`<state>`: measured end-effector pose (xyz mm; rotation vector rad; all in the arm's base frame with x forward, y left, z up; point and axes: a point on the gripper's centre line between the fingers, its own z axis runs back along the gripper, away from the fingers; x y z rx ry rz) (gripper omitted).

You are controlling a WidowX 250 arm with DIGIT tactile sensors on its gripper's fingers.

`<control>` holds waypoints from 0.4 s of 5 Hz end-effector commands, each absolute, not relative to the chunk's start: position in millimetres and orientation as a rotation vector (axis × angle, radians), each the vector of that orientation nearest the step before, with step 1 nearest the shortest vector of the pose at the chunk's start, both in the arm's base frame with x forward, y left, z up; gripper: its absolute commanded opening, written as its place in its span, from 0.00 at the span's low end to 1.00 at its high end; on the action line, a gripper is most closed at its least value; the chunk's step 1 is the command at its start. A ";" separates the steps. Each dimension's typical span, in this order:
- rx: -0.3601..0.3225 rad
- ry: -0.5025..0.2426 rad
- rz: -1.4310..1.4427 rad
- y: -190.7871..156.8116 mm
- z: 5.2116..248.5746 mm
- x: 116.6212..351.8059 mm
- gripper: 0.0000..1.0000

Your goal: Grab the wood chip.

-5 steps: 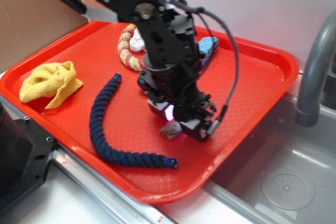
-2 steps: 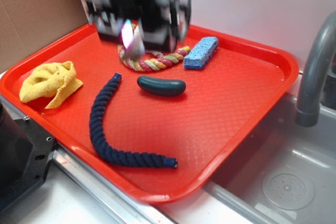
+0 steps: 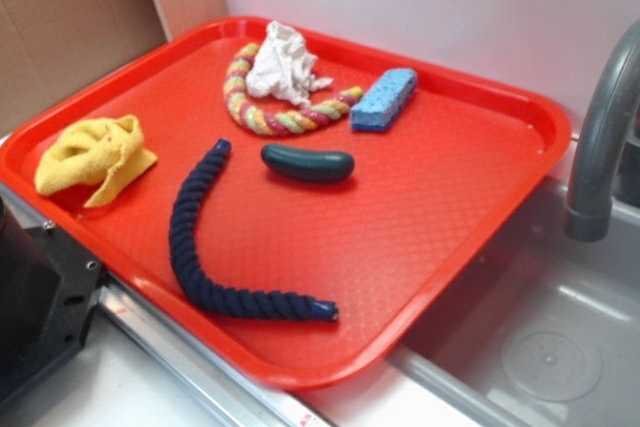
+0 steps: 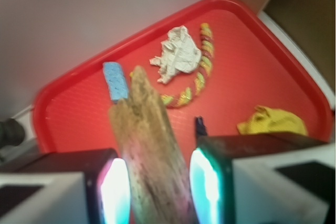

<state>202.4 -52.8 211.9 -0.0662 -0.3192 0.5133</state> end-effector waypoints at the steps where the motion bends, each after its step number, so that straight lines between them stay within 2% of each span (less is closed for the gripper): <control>1: -0.215 -0.128 0.439 -60.4 213.4 212.3 0.00; 2: -0.196 -0.084 0.471 -63.5 208.0 212.4 0.00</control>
